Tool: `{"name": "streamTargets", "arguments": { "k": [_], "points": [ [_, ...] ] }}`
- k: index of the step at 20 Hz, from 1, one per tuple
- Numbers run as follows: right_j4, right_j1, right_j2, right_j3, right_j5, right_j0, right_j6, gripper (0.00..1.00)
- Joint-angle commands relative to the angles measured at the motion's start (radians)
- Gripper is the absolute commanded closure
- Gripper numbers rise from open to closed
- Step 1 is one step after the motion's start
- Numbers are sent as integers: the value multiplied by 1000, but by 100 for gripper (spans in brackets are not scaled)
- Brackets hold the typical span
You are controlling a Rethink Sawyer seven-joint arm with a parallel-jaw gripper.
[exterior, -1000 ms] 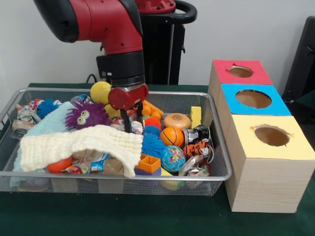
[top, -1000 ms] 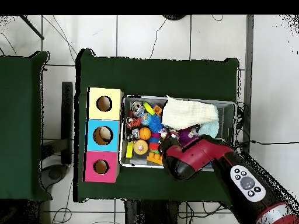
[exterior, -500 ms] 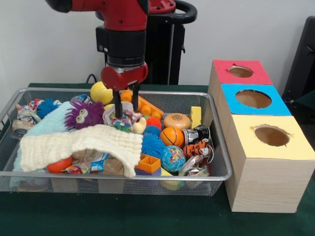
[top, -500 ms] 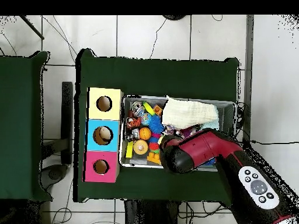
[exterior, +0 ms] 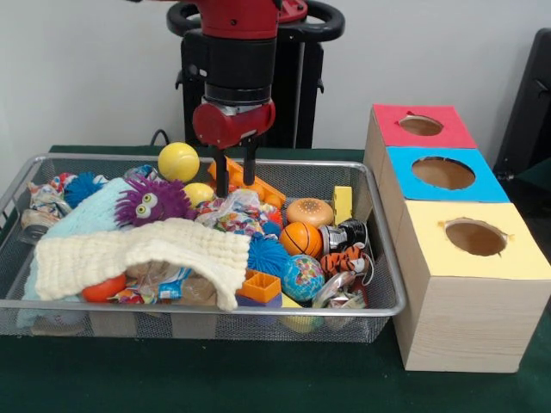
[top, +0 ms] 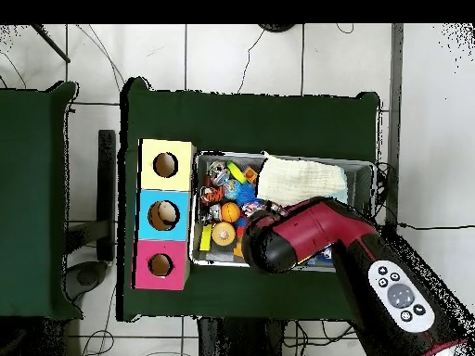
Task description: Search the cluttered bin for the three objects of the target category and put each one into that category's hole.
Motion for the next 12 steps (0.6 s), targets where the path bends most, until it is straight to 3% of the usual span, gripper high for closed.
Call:
{"name": "streamTargets", "arguments": {
  "k": [1, 12],
  "points": [
    [-82, 61, 44, -19, -1, 9, -226, 0],
    [-190, 188, 71, -35, -88, -34, -281, 0]
  ]
}}
